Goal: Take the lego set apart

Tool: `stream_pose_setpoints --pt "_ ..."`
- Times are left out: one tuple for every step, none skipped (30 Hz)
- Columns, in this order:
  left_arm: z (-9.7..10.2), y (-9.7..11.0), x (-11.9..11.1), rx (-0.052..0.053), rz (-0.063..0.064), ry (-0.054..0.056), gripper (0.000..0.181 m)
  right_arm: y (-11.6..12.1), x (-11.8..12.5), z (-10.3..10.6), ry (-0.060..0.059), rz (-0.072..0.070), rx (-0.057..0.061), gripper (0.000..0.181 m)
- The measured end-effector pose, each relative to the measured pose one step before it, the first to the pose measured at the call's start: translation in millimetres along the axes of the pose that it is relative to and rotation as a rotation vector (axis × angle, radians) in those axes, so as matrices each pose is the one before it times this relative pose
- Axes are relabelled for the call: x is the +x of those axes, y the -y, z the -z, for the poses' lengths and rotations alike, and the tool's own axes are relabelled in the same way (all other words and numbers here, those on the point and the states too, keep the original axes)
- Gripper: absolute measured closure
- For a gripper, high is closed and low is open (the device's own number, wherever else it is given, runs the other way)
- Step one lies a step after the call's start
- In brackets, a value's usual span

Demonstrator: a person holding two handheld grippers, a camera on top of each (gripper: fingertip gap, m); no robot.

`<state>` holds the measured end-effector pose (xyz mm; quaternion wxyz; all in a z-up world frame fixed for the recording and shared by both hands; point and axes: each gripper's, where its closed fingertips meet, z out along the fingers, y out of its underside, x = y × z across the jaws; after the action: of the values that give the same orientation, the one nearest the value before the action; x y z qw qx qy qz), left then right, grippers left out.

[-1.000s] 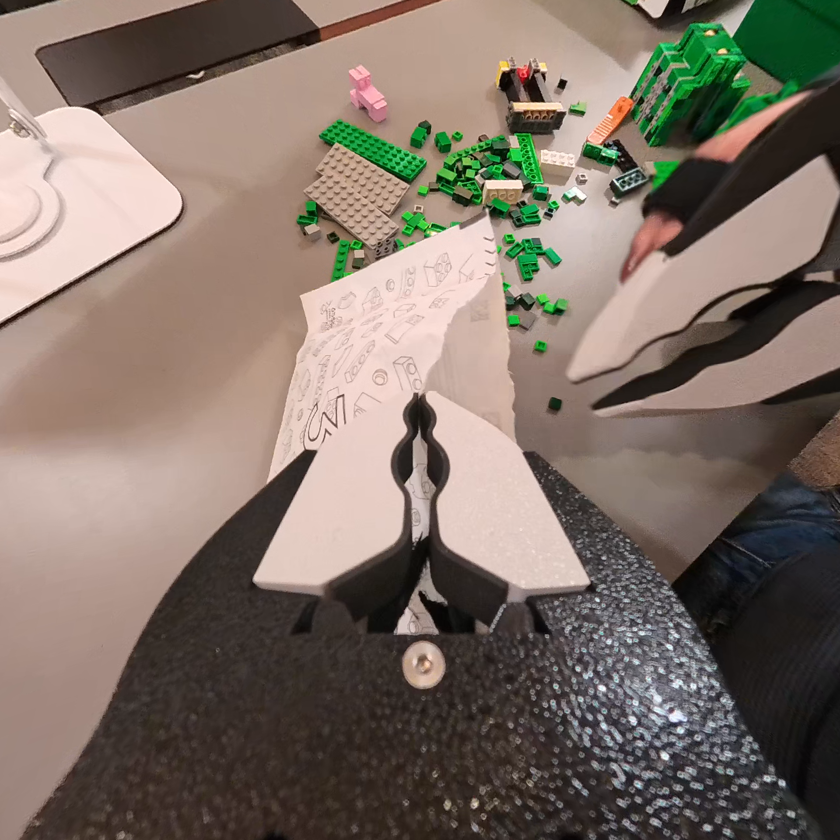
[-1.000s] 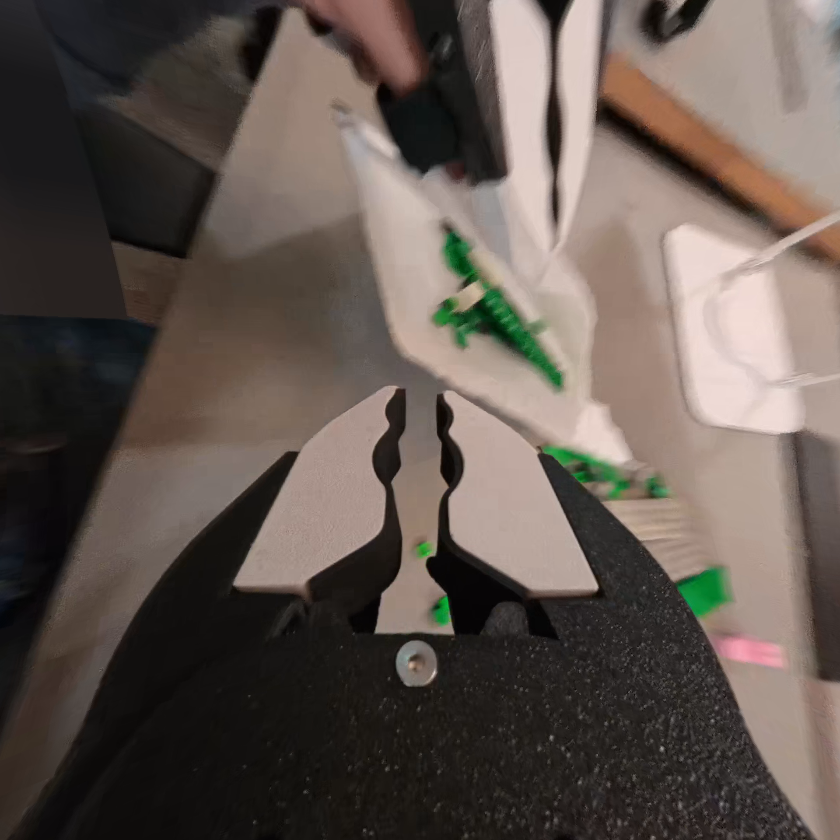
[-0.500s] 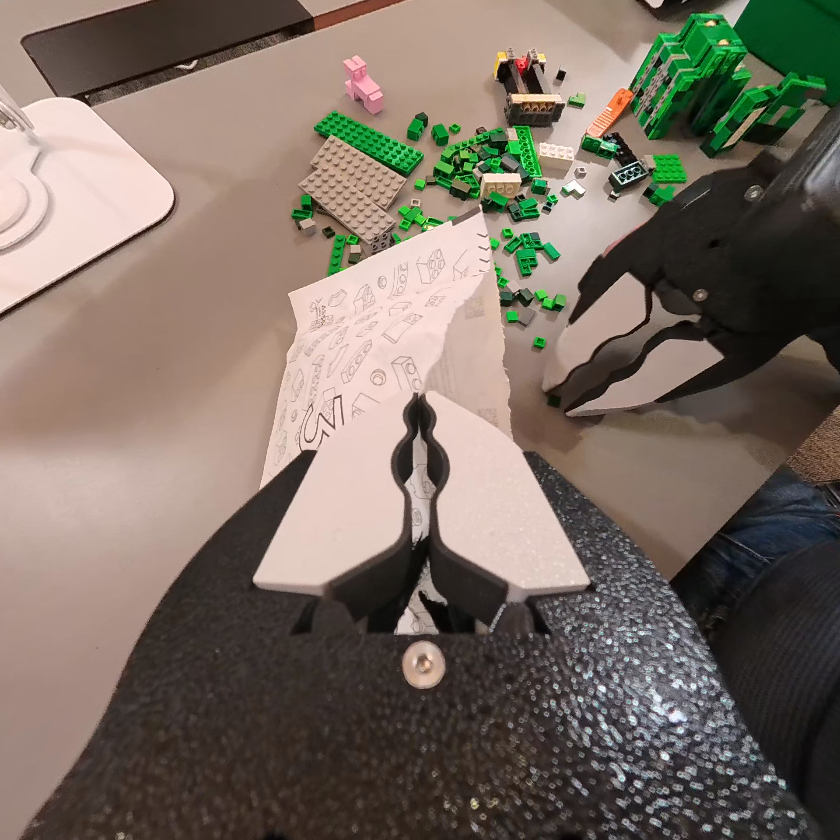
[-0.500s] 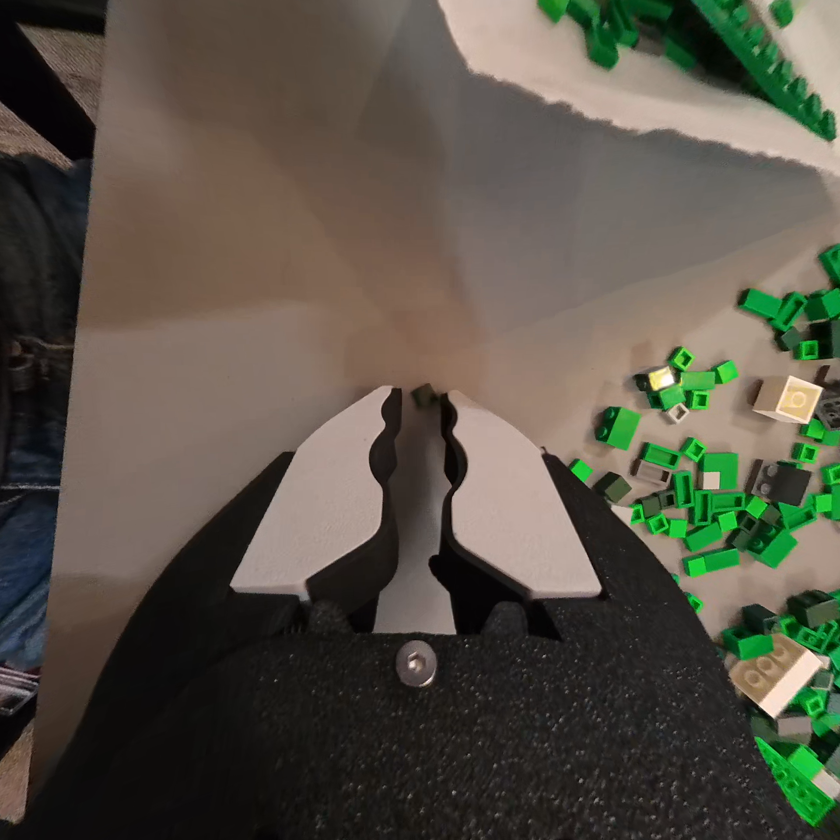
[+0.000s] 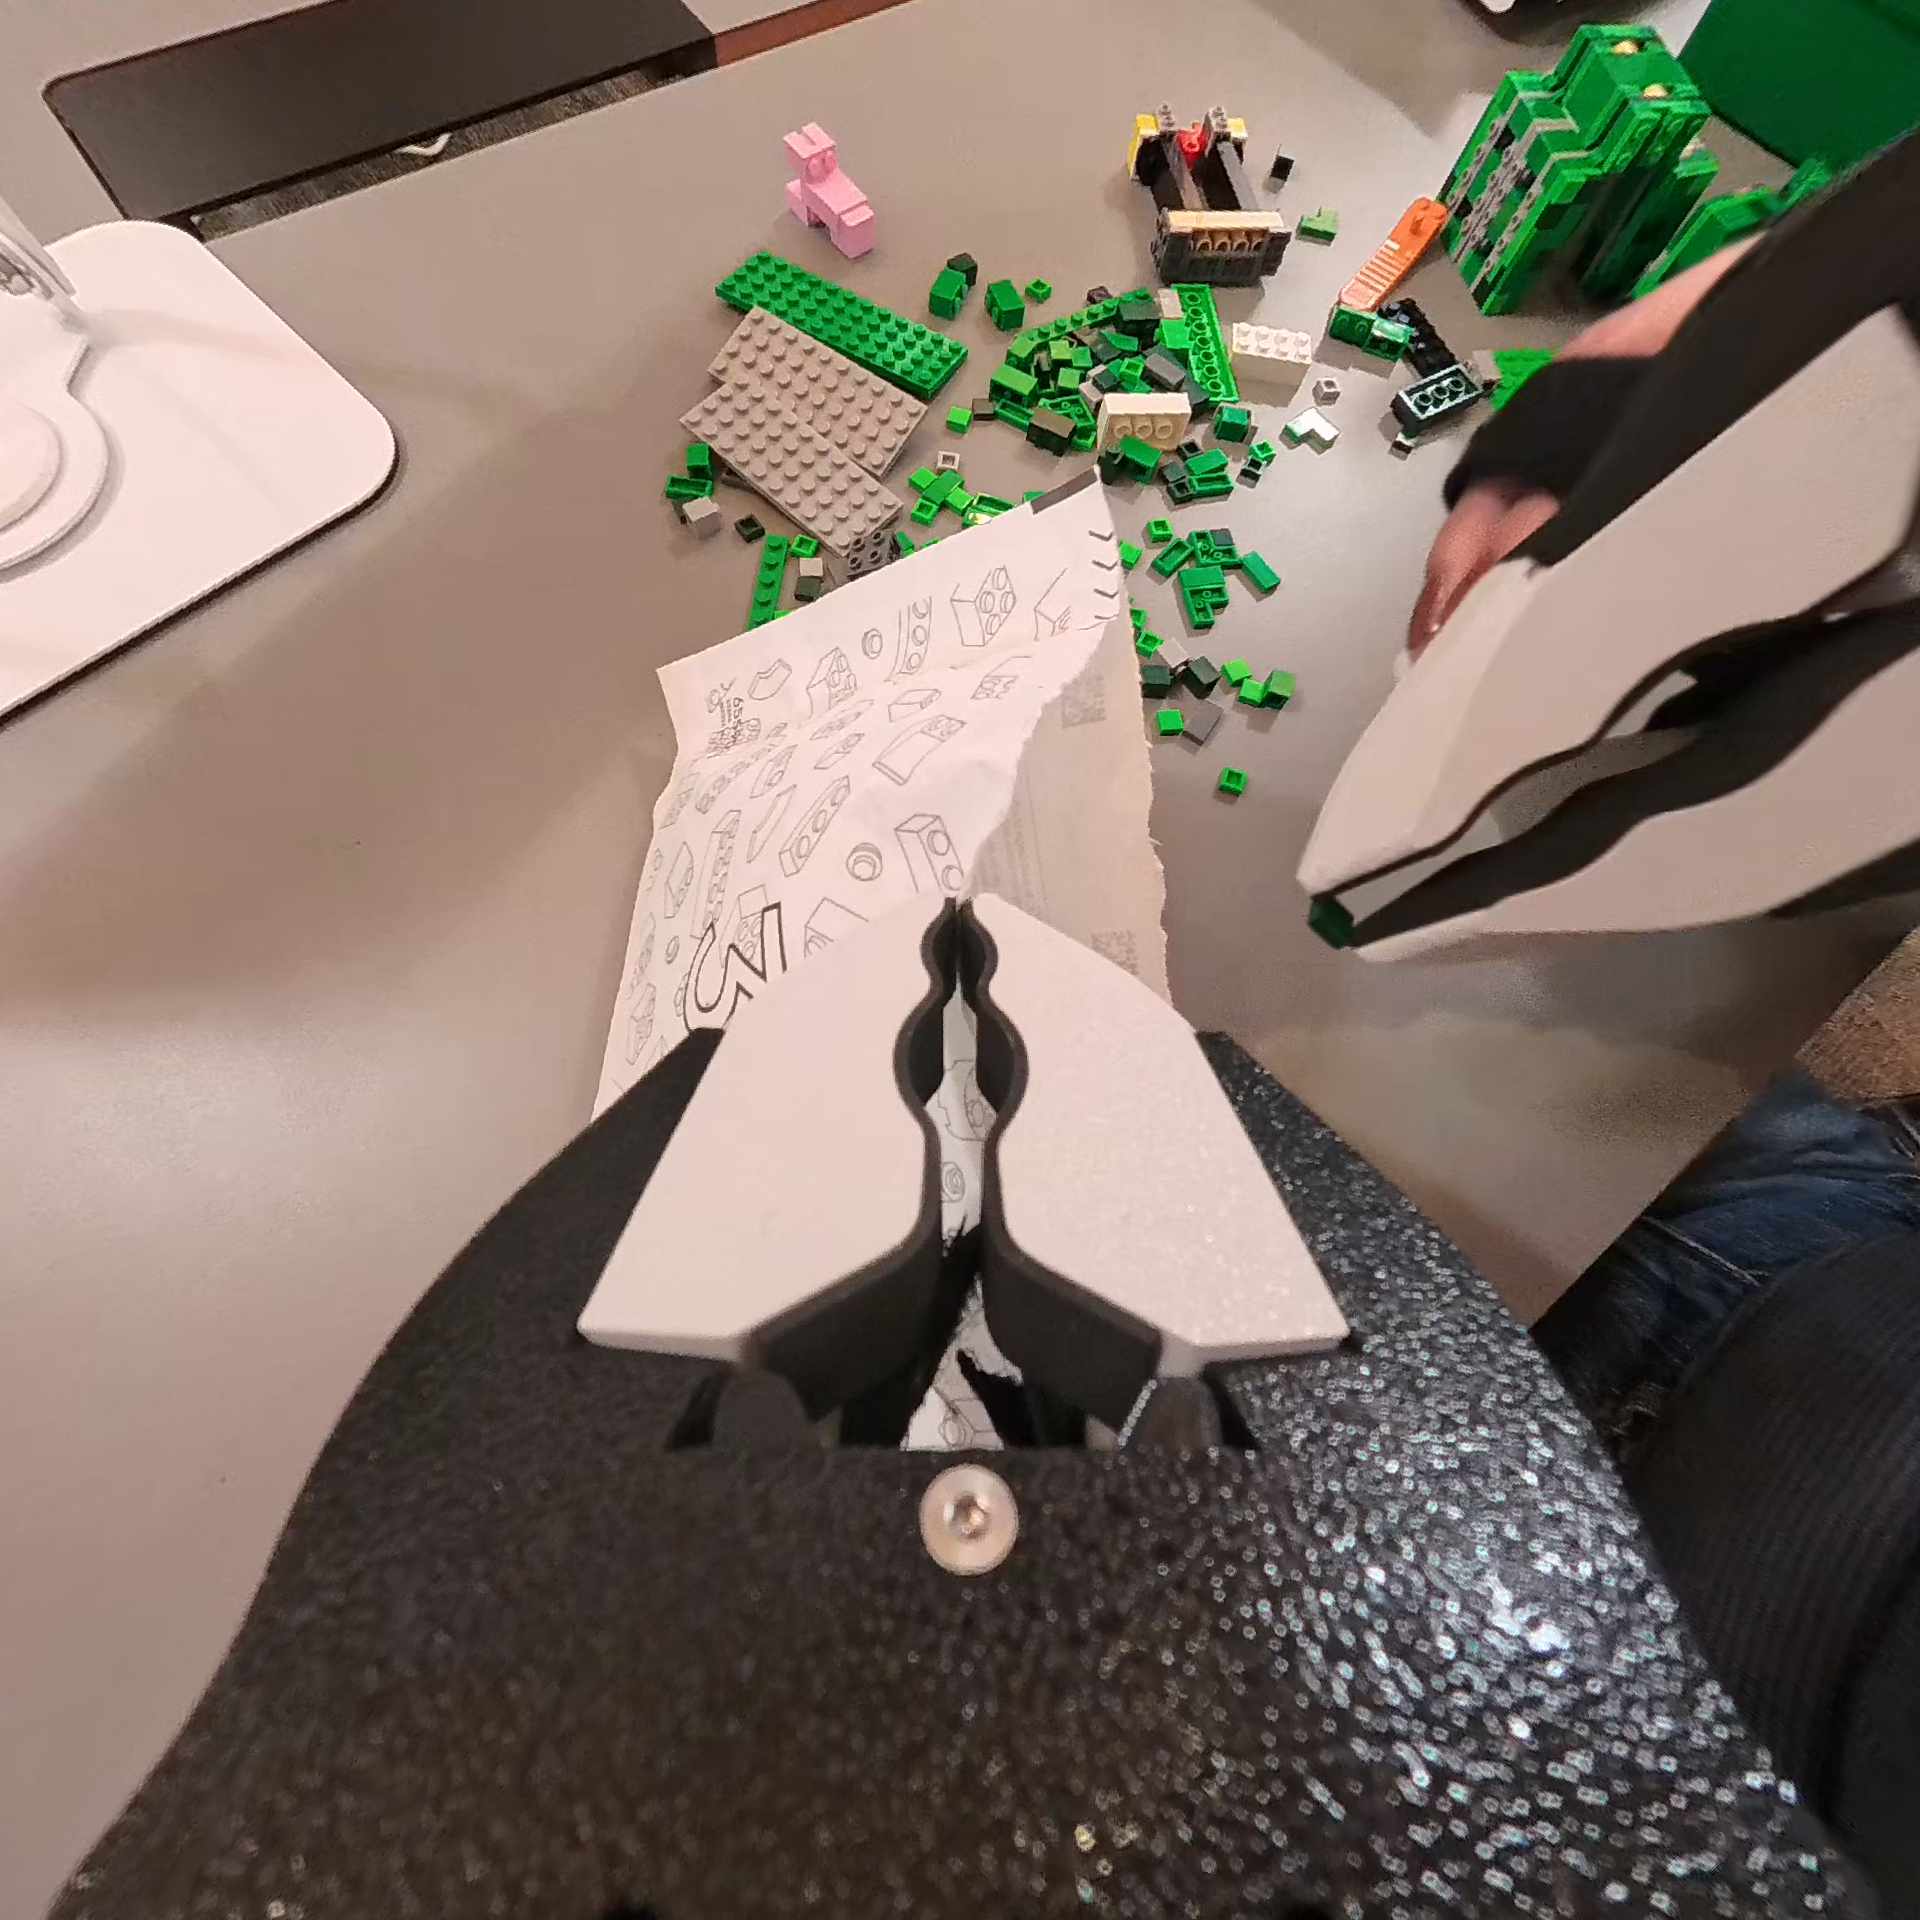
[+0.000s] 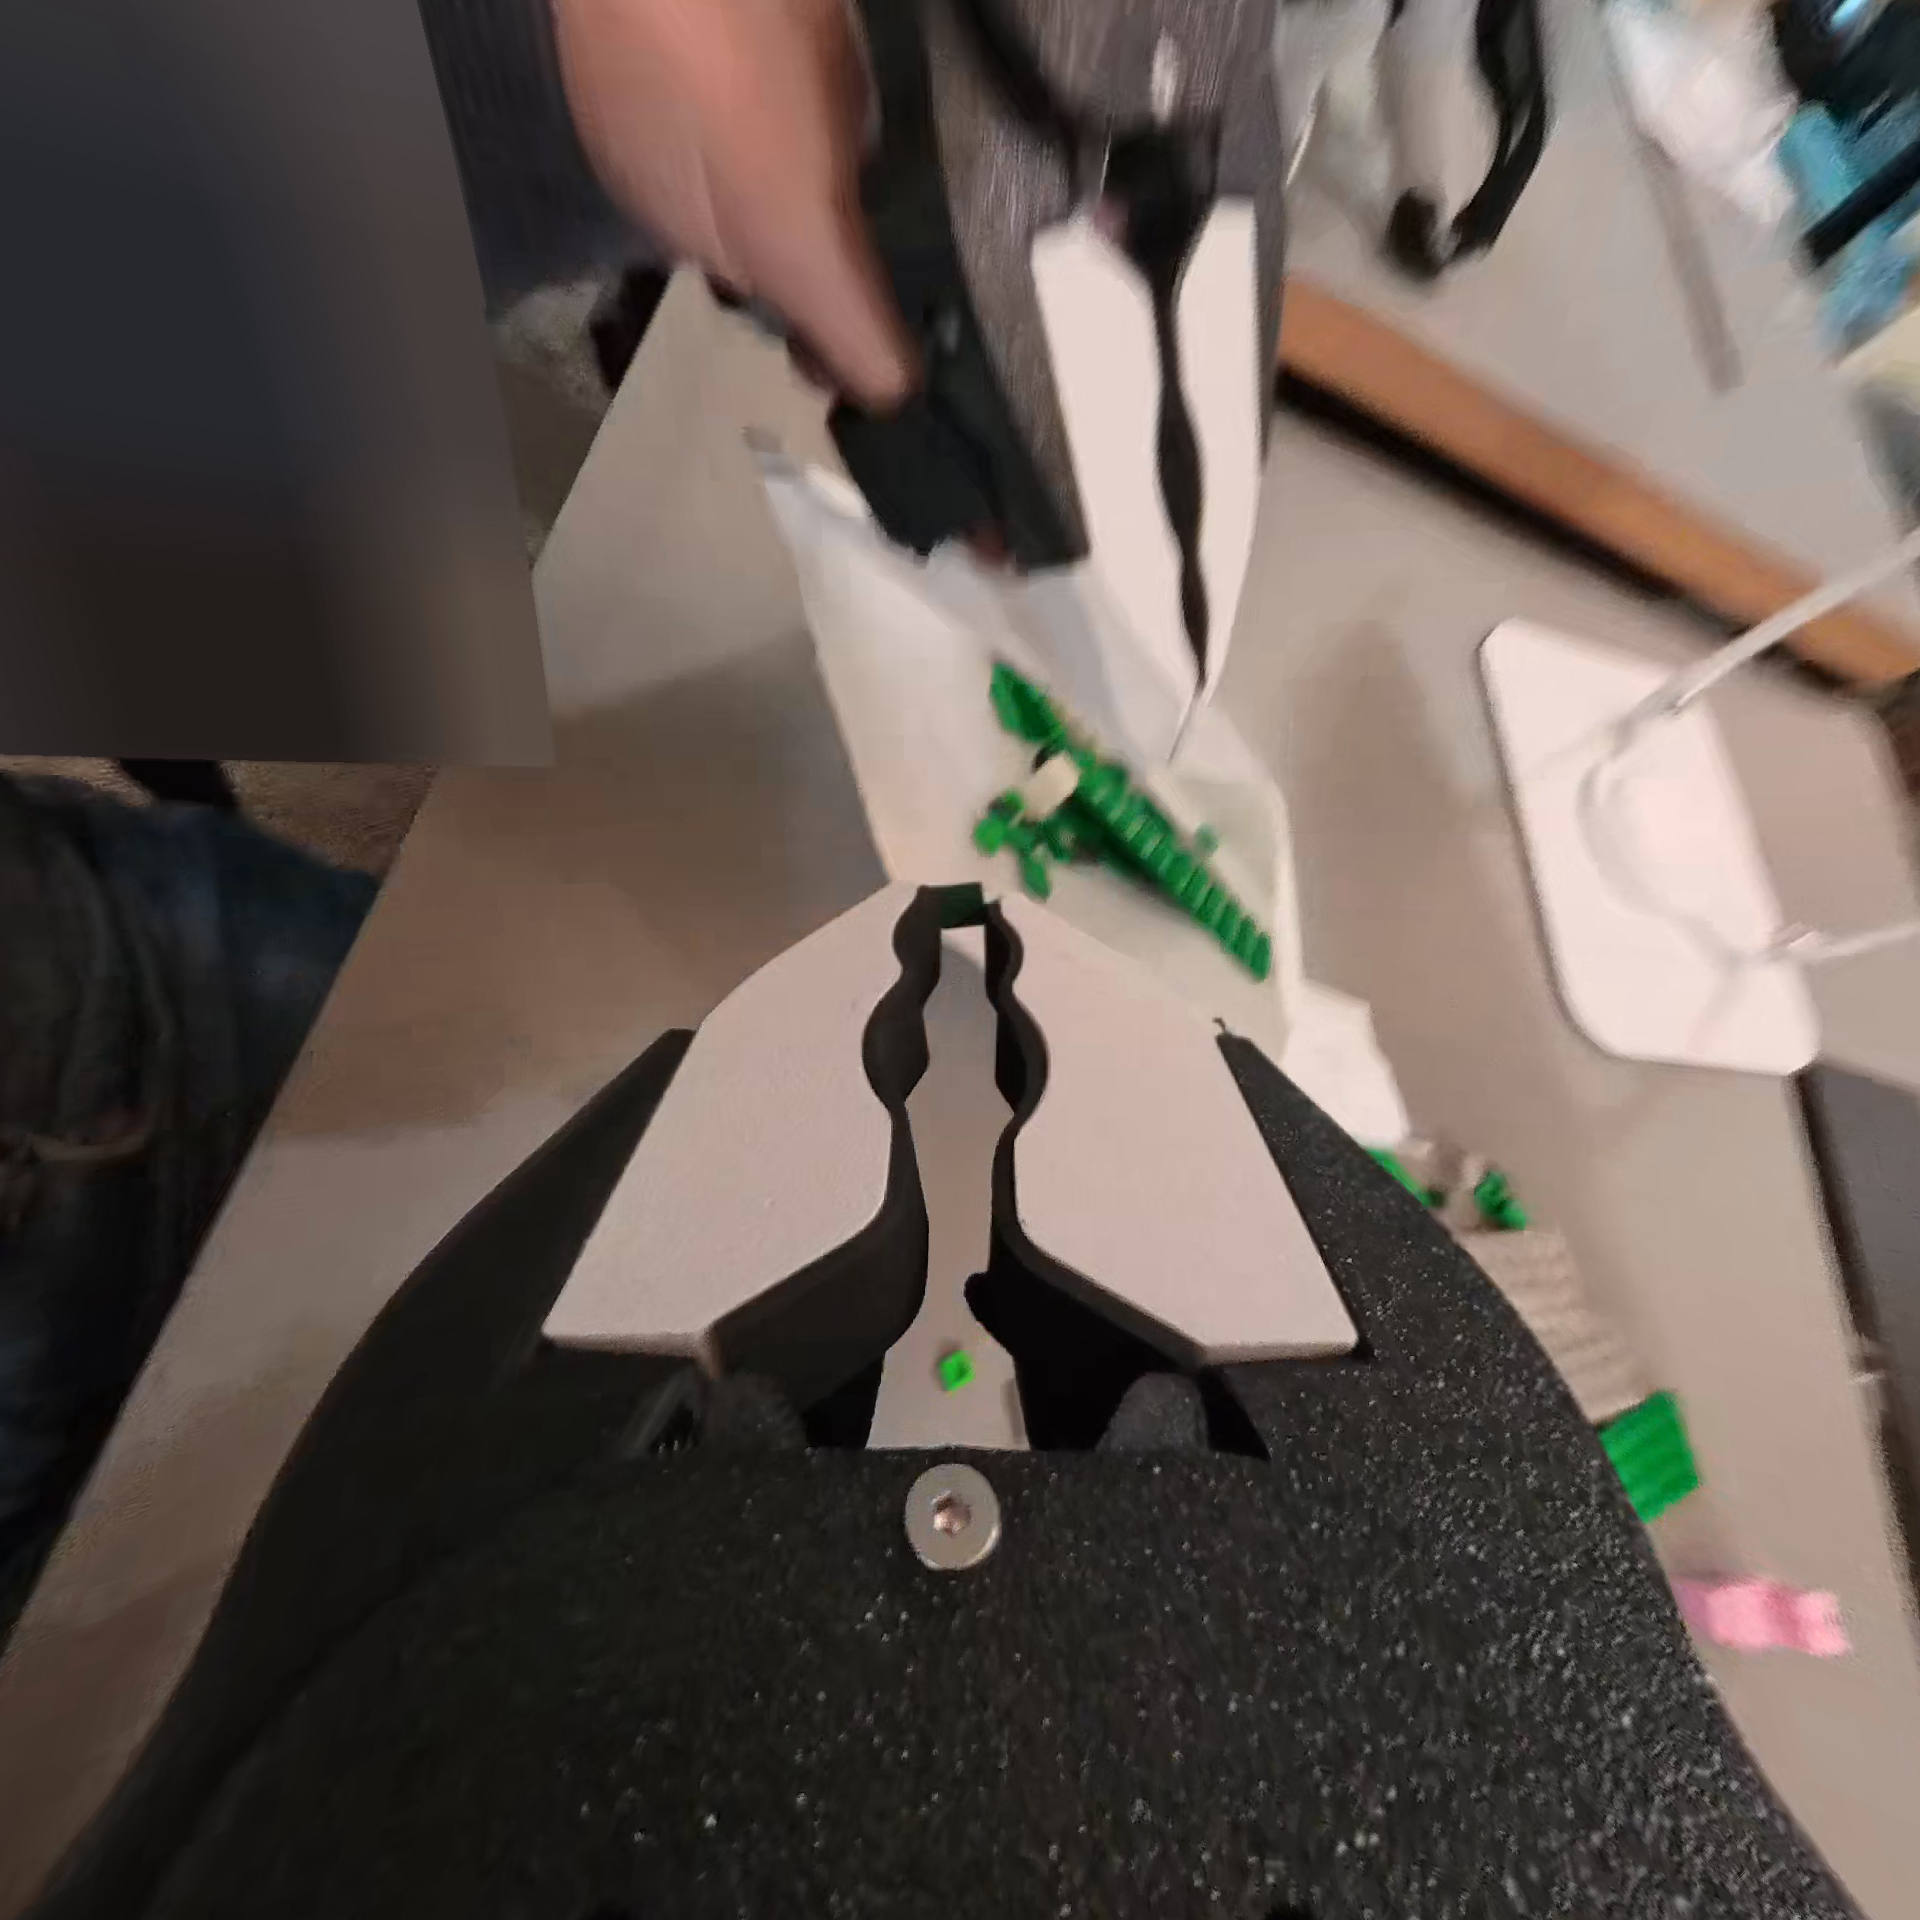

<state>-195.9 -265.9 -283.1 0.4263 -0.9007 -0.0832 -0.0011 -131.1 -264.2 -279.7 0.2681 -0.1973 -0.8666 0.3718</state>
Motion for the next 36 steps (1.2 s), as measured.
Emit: stream_pose_setpoints --pt "-0.13 0.00 0.21 -0.0010 -0.0015 0.0009 0.181 9.49 3.75 -2.19 -0.0310 0.0379 0.0219 0.174" --pt "-0.07 -0.04 0.23 -0.0008 -0.0010 0.0009 0.181 5.17 3.33 -4.02 -0.0270 0.0360 0.0039 0.174" --pt "0.01 0.20 0.38 -0.0001 -0.0016 0.0004 0.181 0.90 3.77 -5.42 -0.0262 0.0220 -0.0146 0.174" --pt "0.17 0.27 0.39 0.0009 -0.0018 0.0000 0.181 -2.17 3.47 -6.28 -0.0219 0.0093 -0.0241 0.173" --pt "0.26 0.37 0.30 0.0014 -0.0013 0.0001 0.181 -3.46 1.20 -6.20 -0.0079 0.0027 -0.0263 0.167" --pt "0.32 0.35 0.12 0.0015 -0.0008 0.0001 0.181 -3.45 -0.93 -4.93 0.0044 0.0006 -0.0235 0.157" --pt "0.42 0.32 -0.18 0.0019 -0.0002 0.0003 0.181 -2.16 -1.65 -2.39 0.0075 0.0011 -0.0130 0.151" --pt "0.55 0.32 -0.36 0.0032 0.0002 0.0008 0.181 -0.35 -1.31 0.24 0.0032 0.0029 0.0048 0.151" --pt "0.39 0.24 -0.55 0.0032 0.0020 -0.0007 0.181 0.76 -0.45 2.40 -0.0003 0.0004 0.0173 0.151" --pt "0.41 0.17 -0.50 0.0039 0.0041 -0.0025 0.181 0.62 0.27 3.78 -0.0003 -0.0060 0.0208 0.151" --pt "0.25 0.33 -0.86 0.0038 0.0047 -0.0014 0.181 0.37 1.74 4.85 -0.0034 -0.0113 0.0241 0.152" --pt "-0.08 -0.08 -0.84 0.0018 0.0039 -0.0003 0.181 0.09 2.87 5.16 -0.0058 -0.0169 0.0261 0.152" --pt "-0.21 -0.28 -0.76 -0.0004 0.0026 0.0001 0.181 -0.65 2.87 5.22 -0.0005 -0.0212 0.0239 0.153" --pt "-0.35 -0.38 -0.60 -0.0011 0.0018 0.0009 0.181 -1.54 2.43 5.30 0.0048 -0.0203 0.0205 0.153" --pt "-0.30 -0.37 -0.25 -0.0016 0.0008 0.0008 0.181 -2.64 2.43 5.36 0.0031 -0.0172 0.0168 0.154" --pt "-0.16 -0.17 -0.04 -0.0005 -0.0003 0.0009 0.181 -3.86 2.06 5.30 0.0049 -0.0144 0.0122 0.155" --pt "-0.05 0.20 -0.02 0.0008 -0.0009 0.0021 0.181 -5.41 0.35 4.96 0.0166 -0.0132 0.0097 0.156" --pt "0.07 0.24 -0.18 0.0013 -0.0025 0.0039 0.181 -6.35 -0.88 4.49 0.0258 -0.0167 0.0115 0.158" --pt "-0.04 0.45 -0.43 0.0029 -0.0032 0.0054 0.181 -6.87 -0.50 4.00 0.0238 -0.0282 0.0147 0.159" --pt "-0.24 0.66 -0.35 0.0033 -0.0024 0.0040 0.181 -7.91 -0.22 3.59 0.0229 -0.0394 0.0104 0.160" --pt "-0.53 0.33 -0.04 0.0026 -0.0016 0.0013 0.181 -9.13 0.19 3.52 0.0201 -0.0385 0.0020 0.162" --pt "-1.04 0.18 0.39 0.0019 -0.0003 -0.0019 0.181 -9.53 1.06 3.23 0.0124 -0.0300 -0.0018 0.169" --pt "-1.53 0.08 0.75 0.0006 -0.0002 -0.0040 0.181 -8.88 1.13 2.89 0.0107 -0.0257 -0.0037 0.175" --pt "-2.06 -0.30 1.24 -0.0026 -0.0016 -0.0050 0.181 -7.96 1.14 2.38 0.0114 -0.0272 -0.0055 0.178" --pt "-2.17 -0.64 1.38 -0.0047 -0.0033 -0.0047 0.181 -7.12 1.72 1.77 0.0087 -0.0287 -0.0062 0.179" --pt "-1.86 -0.57 1.21 -0.0040 -0.0042 -0.0042 0.181 -6.61 2.05 1.34 0.0065 -0.0262 -0.0088 0.180" --pt "-1.43 -0.48 0.83 -0.0024 -0.0021 -0.0045 0.181 -6.21 1.84 0.76 0.0066 -0.0225 -0.0111 0.180" --pt "-0.78 -0.14 0.23 0.0010 0.0025 -0.0050 0.181 -5.83 1.35 0.37 0.0066 -0.0189 -0.0121 0.180" --pt "-0.07 0.09 -0.26 0.0040 0.0051 -0.0051 0.181 -5.80 0.86 0.18 0.0052 -0.0142 -0.0153 0.180" --pt "0.60 0.25 -0.90 0.0055 0.0060 -0.0032 0.181 -5.93 0.29 0.07 0.0035 -0.0074 -0.0209 0.180" --pt "1.18 0.13 -1.39 0.0045 0.0061 -0.0004 0.181 -5.95 0.50 0.30 -0.0017 -0.0018 -0.0253 0.180" --pt "1.55 0.20 -2.24 0.0052 0.0051 0.0038 0.181 -5.39 0.82 0.47 -0.0059 0.0002 -0.0242 0.180" --pt "2.14 0.50 -2.85 0.0081 0.0053 0.0073 0.181 -4.74 0.85 0.67 -0.0070 0.0005 -0.0184 0.180" --pt "2.61 0.76 -2.94 0.0090 0.0061 0.0073 0.181 -3.99 0.90 0.62 -0.0078 0.0009 -0.0136 0.179" --pt "3.12 1.15 -3.07 0.0117 0.0069 0.0073 0.181 -3.25 0.41 0.46 -0.0038 0.0002 -0.0100 0.179" --pt "3.44 1.25 -2.89 0.0132 0.0092 0.0040 0.181 -2.30 -0.32 0.02 0.0029 -0.0014 -0.0068 0.180"
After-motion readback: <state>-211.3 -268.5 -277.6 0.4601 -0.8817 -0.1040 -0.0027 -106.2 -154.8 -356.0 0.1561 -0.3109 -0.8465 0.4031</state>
